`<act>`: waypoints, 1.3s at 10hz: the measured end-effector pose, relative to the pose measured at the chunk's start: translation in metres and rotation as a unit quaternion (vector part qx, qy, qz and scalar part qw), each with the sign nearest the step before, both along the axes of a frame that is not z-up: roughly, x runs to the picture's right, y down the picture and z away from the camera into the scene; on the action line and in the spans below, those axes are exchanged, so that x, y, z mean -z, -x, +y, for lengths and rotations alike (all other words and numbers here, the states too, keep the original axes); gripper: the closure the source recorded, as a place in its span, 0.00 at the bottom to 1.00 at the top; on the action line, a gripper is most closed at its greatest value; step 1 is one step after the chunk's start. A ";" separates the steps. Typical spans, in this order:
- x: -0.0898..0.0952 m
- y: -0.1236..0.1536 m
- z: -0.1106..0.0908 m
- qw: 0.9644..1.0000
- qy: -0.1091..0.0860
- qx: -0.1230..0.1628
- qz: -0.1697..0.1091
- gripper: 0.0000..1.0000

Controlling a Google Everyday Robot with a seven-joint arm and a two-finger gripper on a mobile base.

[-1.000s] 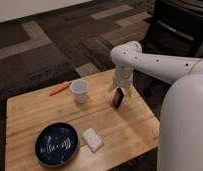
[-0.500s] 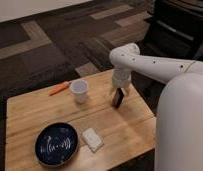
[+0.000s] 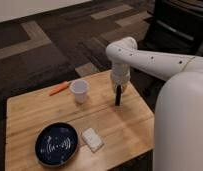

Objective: Place the eraser in the ceramic cup

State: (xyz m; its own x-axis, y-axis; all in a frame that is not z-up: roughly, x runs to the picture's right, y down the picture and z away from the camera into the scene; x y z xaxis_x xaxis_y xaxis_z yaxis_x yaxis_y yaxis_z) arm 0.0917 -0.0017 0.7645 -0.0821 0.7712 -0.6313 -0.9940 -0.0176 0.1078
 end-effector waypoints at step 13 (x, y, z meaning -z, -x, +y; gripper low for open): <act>0.066 0.218 -0.109 0.969 -0.061 0.154 -0.180 1.00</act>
State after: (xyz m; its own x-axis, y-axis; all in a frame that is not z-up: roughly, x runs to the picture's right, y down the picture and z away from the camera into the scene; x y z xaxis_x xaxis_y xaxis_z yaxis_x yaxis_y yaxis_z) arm -0.1266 -0.1104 0.6988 0.3739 0.7946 -0.4784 -0.9265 0.2962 -0.2322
